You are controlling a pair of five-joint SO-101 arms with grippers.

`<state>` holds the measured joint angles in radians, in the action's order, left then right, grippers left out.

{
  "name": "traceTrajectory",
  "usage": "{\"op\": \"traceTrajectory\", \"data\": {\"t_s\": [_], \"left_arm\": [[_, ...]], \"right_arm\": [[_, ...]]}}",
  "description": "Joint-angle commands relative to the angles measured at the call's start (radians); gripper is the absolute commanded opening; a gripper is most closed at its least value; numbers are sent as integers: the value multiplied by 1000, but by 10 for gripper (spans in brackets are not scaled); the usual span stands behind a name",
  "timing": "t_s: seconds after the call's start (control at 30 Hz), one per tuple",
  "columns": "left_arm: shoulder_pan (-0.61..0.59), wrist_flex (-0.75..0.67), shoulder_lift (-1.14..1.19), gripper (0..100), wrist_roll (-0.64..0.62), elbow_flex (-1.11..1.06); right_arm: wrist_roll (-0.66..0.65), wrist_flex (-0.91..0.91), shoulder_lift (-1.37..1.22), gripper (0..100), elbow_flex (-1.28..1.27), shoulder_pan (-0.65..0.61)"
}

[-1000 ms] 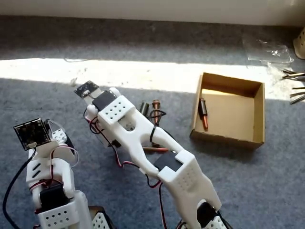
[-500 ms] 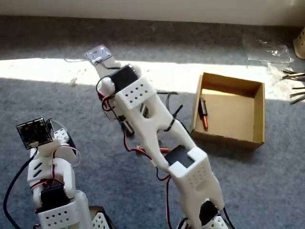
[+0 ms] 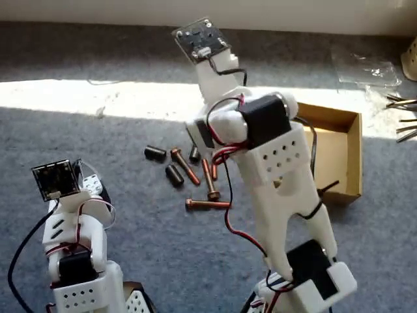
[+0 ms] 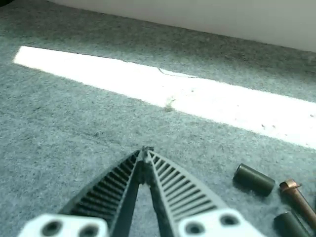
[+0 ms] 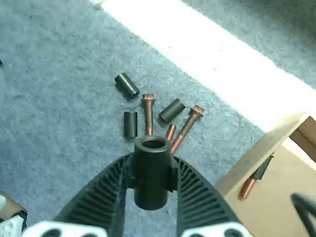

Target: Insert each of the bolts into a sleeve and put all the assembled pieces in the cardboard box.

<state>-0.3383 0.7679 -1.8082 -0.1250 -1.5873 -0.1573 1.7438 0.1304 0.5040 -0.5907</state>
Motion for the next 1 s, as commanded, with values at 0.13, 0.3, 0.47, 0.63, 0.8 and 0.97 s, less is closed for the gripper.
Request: {"op": "traceTrajectory", "data": {"t_s": [0.13,0.3,0.47,0.63,0.8,0.97], "left_arm": [[107,0,-7,21,5,4],[114,-3,-7,21,5,4],[120,-14,-7,21,5,19],[220,-46,-7,21,6,19],[314,-98,-5,21,123,15],[441,-103,1,21,140,15]], "right_arm": [[-40,-102,315,5,-321,90],[-40,-203,516,5,-552,96],[-40,-292,674,5,-765,159],[-40,-389,796,5,-964,243],[-40,-492,938,5,-1147,246],[-40,-579,1078,5,-1303,248]]}}
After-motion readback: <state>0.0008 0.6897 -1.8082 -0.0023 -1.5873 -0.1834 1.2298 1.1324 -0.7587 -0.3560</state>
